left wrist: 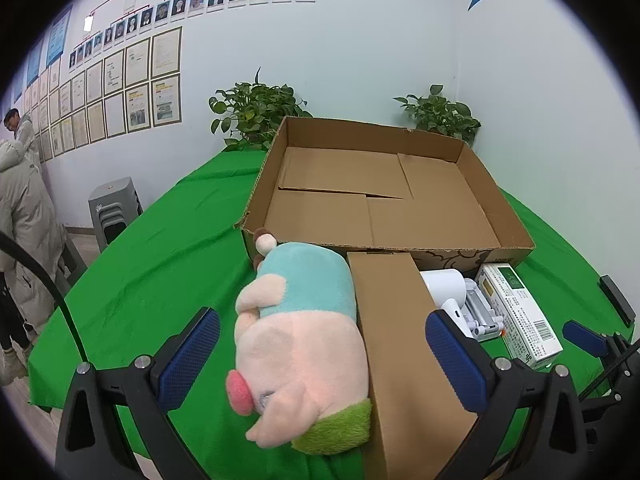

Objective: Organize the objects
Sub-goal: 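Approach the pink-and-teal plush pig with the left gripper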

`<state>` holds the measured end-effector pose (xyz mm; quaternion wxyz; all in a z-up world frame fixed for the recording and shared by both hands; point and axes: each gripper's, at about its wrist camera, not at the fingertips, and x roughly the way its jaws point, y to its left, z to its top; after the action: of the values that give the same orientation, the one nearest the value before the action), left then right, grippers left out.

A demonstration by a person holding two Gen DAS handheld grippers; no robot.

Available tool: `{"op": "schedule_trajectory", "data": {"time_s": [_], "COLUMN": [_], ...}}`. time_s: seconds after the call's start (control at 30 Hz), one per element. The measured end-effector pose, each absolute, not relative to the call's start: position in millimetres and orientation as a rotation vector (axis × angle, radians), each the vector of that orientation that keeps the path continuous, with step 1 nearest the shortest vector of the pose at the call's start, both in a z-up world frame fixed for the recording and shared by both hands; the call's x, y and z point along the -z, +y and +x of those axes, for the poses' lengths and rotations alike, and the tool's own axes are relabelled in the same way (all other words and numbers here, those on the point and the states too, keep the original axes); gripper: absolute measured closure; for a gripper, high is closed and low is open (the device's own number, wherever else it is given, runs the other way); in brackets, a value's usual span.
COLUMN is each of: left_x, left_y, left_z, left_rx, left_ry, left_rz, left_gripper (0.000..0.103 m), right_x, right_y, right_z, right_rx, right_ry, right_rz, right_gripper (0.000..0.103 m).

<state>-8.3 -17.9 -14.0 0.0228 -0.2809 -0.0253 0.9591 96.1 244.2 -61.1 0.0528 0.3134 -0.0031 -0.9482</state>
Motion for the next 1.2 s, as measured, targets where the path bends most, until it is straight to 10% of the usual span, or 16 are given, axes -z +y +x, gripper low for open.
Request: {"op": "schedule_trajectory", "data": {"time_s": [0.43,0.63,0.8,0.97,1.0,1.07,1.17,1.2], "left_x": [14,17,17,13,12,10,8,9], "left_y": [-4,-9,-15,-16,-17,-17,-22,-22], "left_z": [-15,-12,-14,-20,-20,-20,-15,-16], "left_rx": [-2.960,-2.967,-2.949,-2.936,-2.950,-2.995,-3.032,-3.020], "left_ry": [-0.110,-0.121,-0.145,-0.149,-0.150,-0.134,-0.167,-0.173], "left_rz": [-0.840,-0.851,-0.854,-0.839,-0.832,-0.821,-0.765,-0.773], "left_gripper": [0.001,0.026,0.071,0.073,0.068,0.016,0.010,0.010], "right_x": [70,74,74,76,76,78,79,80], "right_y": [280,271,269,271,272,274,283,287], "right_z": [90,87,87,83,82,79,79,80], "right_rx": [2.878,2.817,2.820,2.844,2.850,2.871,2.911,2.920], "right_ry": [-0.080,-0.068,-0.054,-0.027,-0.024,-0.033,-0.099,-0.124], "right_rz": [0.976,0.947,0.936,0.954,0.961,0.986,1.010,1.000], "right_gripper": [0.000,0.003,0.050,0.074,0.074,0.070,0.000,0.000]}}
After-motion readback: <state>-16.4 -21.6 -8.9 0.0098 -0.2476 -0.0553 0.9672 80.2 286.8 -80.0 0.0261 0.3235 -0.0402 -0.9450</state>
